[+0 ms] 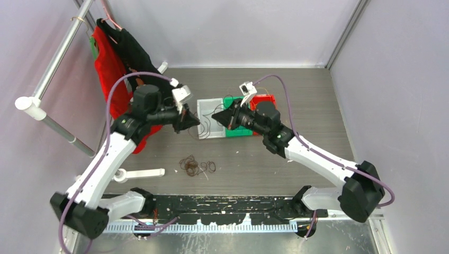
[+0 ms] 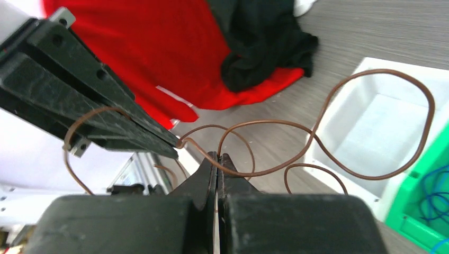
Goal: Untangle the cables
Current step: Untie the cable, then place the cable in the bin.
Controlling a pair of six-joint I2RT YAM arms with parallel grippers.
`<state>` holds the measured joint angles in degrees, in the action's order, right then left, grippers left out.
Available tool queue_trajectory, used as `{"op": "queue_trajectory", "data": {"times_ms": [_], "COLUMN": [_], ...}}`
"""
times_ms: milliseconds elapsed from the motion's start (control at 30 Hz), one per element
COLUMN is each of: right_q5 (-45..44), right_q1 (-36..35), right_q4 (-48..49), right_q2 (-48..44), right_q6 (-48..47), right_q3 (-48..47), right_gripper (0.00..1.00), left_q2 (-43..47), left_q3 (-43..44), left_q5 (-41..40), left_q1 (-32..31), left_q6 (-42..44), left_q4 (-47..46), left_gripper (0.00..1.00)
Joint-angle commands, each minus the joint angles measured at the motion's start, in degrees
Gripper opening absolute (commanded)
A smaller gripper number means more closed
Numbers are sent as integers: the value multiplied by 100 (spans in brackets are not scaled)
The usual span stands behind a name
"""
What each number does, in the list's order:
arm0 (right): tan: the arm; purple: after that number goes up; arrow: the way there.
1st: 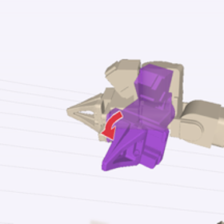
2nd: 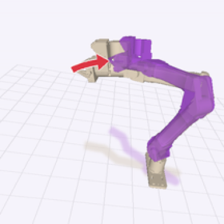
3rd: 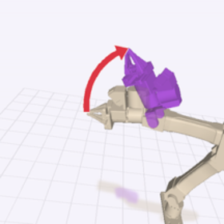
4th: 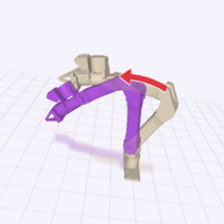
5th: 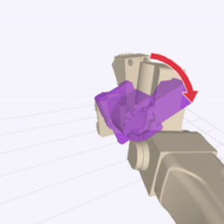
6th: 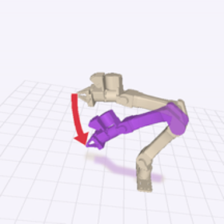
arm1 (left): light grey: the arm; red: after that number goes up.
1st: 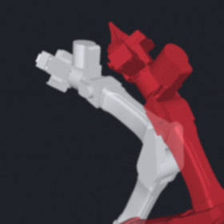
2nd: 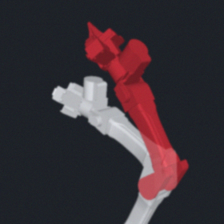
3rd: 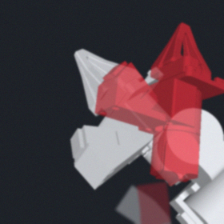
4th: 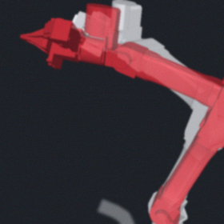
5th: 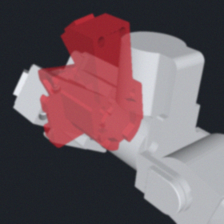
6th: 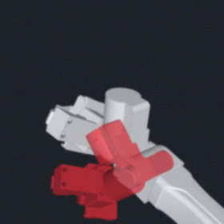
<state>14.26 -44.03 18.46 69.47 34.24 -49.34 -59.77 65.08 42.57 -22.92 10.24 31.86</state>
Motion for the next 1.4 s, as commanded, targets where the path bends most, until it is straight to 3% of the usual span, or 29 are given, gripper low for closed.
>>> {"op": "queue_trajectory", "data": {"times_ms": [0,133,400,533,633,733,900,933,1067,1167,1267,1367], "right_q5": [54,-203,-677,-937,-1028,-1054,-1052,-1058,-1184,-1391,-1772,-2050], "right_q1": [340,510,630,639,649,648,642,611,417,295,208,188], "right_q4": [-329,-502,-819,-939,-982,-1170,-1362,-1537,-1841,-1997,-2349,-2572], "right_q2": [439,897,1603,1817,1947,2209,2819,3140,3738,4134,4477,4617], "right_q6": [23,-67,-241,-345,-349,-351,-301,-179,-72,-33,-109,-155], "right_q3": [-603,-841,-1405,-1600,-1703,-1982,-2456,-2754,-3168,-3418,-3816,-4029], "right_gripper": [1,1,1,1,1,1,1,1,1,1,9,34], "left_q2": [-779,-1612,-2718,-2965,-3040,-3016,-2838,-2659,-2428,-2226,-2162,-2354], "left_q3": [548,848,1287,1378,1596,1872,2384,2660,3114,3266,3444,3865], "left_q5": [-666,-987,-1509,-1621,-1502,-1405,-1334,-1252,-1587,-1742,-1795,-2006], "left_q1": [-168,-230,-243,-233,-170,-74,397,724,980,1231,1489,1653], "left_q6": [-8,211,648,919,874,1086,987,1083,1297,1228,1109,1115], "left_q4": [-249,-325,-356,-135,49,482,1040,1683,2800,3296,3863,4525], "left_gripper": [0,0,20,49,58,75,80,84,87,98,100,99]}}
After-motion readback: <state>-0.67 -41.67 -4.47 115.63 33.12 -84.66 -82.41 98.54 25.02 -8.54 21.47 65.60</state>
